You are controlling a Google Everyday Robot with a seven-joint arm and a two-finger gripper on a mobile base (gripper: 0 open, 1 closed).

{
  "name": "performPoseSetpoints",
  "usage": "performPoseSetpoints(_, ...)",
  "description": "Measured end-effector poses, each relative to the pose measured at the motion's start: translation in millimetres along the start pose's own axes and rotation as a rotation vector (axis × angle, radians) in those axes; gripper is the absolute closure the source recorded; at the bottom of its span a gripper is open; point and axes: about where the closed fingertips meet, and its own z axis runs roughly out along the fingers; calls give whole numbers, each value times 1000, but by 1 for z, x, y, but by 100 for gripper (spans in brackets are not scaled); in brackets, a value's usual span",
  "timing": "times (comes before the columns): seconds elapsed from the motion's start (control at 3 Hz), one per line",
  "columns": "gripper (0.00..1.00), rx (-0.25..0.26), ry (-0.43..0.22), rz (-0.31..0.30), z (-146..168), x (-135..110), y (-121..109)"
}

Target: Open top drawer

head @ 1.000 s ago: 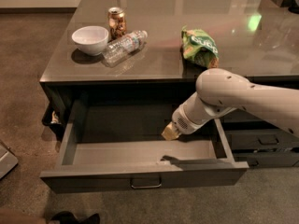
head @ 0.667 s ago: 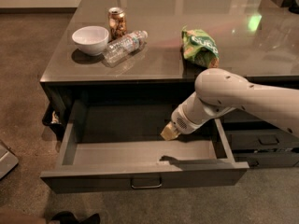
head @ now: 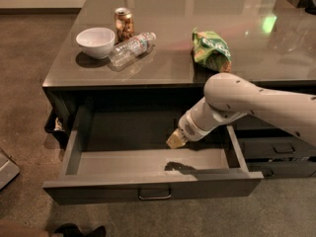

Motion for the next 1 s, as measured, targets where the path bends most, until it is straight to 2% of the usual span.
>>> performPoseSetpoints(0.33,100,-18,8,-33,8,11,3)
performPoseSetpoints(1.0,100,-42,68,-73,17,49,19)
